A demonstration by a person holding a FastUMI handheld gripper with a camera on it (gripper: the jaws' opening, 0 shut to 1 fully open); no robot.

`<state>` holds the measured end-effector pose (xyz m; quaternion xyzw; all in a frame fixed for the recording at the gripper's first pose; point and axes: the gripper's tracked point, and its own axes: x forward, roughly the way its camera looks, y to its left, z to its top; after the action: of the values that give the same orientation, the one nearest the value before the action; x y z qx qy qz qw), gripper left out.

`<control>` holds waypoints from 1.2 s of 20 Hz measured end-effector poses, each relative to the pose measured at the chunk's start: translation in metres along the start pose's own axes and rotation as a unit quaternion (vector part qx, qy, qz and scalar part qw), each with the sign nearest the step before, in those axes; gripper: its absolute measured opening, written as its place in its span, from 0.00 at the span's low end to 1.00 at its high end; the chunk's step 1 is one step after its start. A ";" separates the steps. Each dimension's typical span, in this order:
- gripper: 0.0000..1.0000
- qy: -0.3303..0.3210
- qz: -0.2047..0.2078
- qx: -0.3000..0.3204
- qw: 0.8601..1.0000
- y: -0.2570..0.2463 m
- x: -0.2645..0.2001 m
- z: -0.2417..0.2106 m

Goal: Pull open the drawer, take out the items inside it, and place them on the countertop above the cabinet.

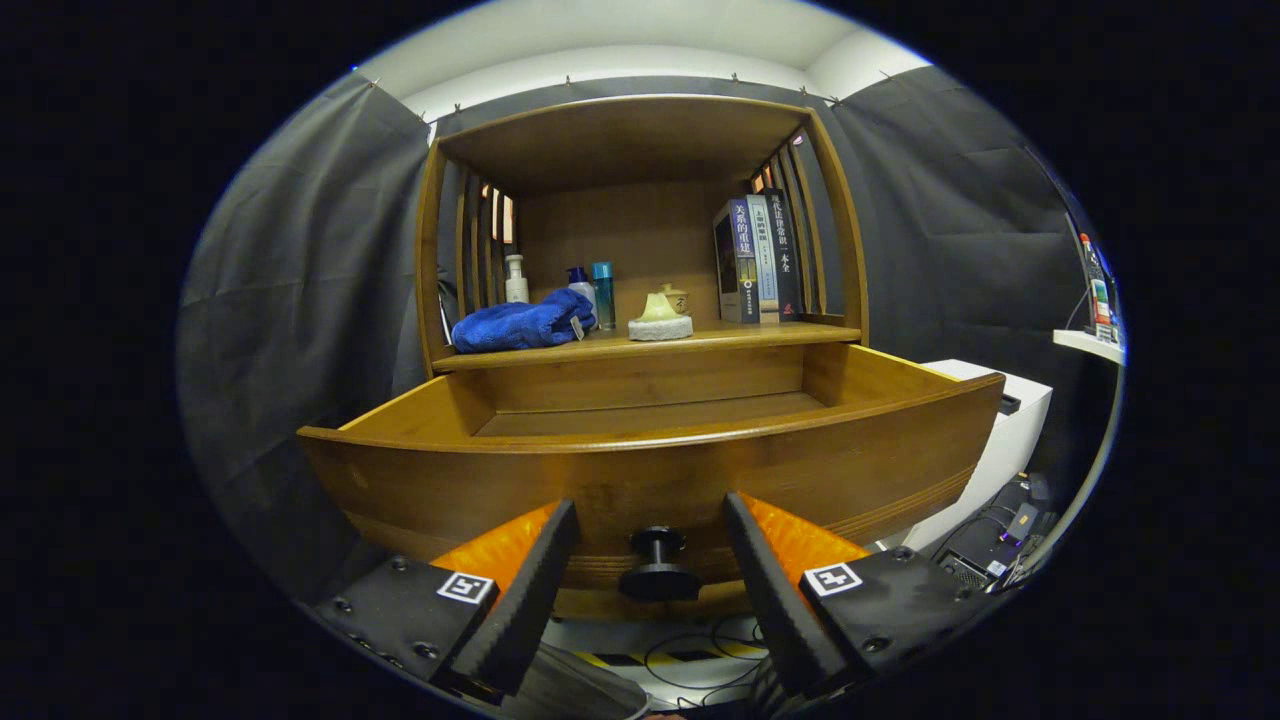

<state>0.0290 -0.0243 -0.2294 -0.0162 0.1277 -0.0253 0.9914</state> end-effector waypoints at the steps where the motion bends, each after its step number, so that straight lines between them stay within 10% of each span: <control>1: 0.98 -0.004 -0.002 0.001 1.000 0.001 0.001 0.002; 24: 0.98 -0.015 0.000 0.012 1.000 0.003 0.172 0.043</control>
<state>0.2061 -0.0298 -0.2317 -0.0048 0.1125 -0.0269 0.9933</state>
